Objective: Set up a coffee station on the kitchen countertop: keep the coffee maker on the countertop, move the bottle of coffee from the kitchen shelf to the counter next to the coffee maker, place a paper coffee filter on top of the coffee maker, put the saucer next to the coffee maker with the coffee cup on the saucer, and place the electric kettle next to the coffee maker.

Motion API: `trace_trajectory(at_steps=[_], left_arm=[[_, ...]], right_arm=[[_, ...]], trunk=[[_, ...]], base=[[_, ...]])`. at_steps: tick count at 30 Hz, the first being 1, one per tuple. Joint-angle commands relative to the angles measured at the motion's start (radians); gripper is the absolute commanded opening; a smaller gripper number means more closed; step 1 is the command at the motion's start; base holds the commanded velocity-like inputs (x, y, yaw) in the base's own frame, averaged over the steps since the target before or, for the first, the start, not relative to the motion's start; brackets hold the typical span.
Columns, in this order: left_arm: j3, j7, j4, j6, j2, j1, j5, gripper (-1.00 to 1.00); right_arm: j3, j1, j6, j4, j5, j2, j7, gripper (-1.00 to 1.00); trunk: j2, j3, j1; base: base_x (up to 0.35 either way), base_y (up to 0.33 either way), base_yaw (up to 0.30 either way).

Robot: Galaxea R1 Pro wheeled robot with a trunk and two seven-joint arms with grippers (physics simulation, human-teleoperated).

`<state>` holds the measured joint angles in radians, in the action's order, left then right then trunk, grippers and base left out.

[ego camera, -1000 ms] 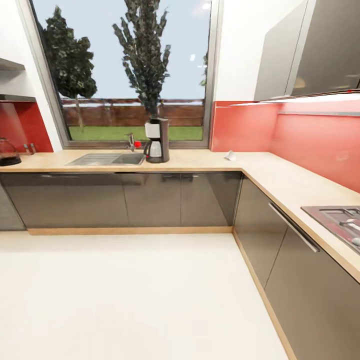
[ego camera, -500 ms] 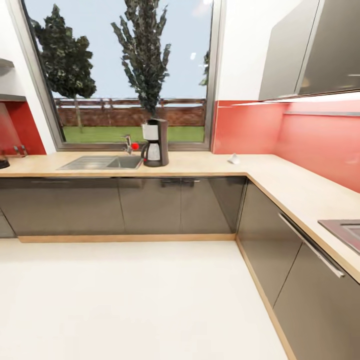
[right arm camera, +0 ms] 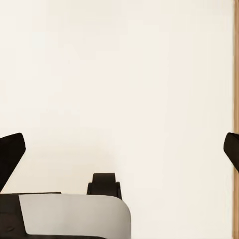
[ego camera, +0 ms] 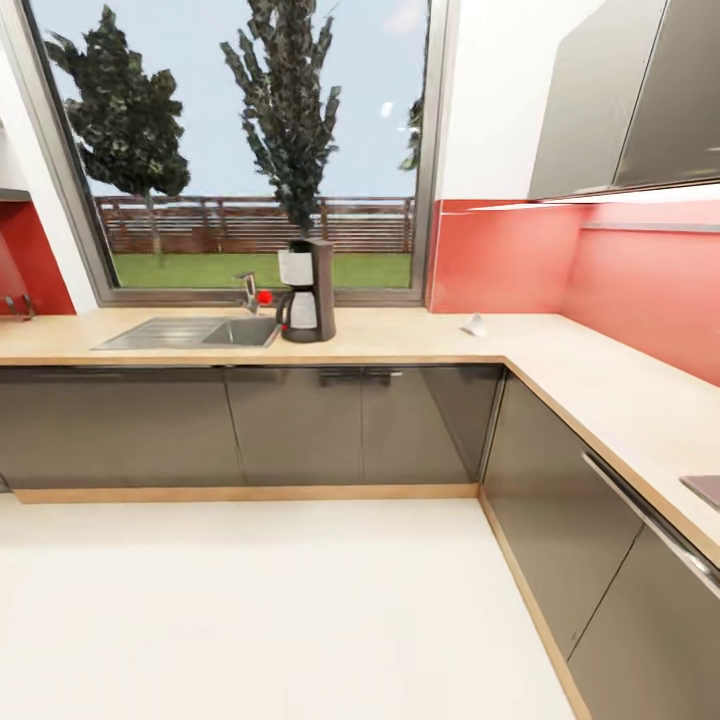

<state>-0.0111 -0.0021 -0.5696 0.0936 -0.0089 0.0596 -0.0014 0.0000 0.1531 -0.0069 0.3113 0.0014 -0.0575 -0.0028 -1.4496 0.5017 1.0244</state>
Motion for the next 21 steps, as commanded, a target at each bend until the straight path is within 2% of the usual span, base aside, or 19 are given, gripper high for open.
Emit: trace_trajectory(at_steps=[1, 21], left_arm=[[-0.001, 0.000, -0.001, 0.002, 0.000, 0.000, 0.000, 1.00], [0.000, 0.000, -0.001, 0.002, 0.000, 0.000, 0.000, 1.00]], right_arm=[[0.000, 0.000, -0.001, 0.000, 0.000, 0.000, 0.000, 1.00], [0.000, 0.000, -0.001, 0.000, 0.000, -0.001, 0.000, 1.00]], trunk=[[0.000, 0.001, 0.001], [0.000, 0.001, 0.001]], base=[[0.328, 0.000, 0.000], [0.328, 0.000, 0.000]])
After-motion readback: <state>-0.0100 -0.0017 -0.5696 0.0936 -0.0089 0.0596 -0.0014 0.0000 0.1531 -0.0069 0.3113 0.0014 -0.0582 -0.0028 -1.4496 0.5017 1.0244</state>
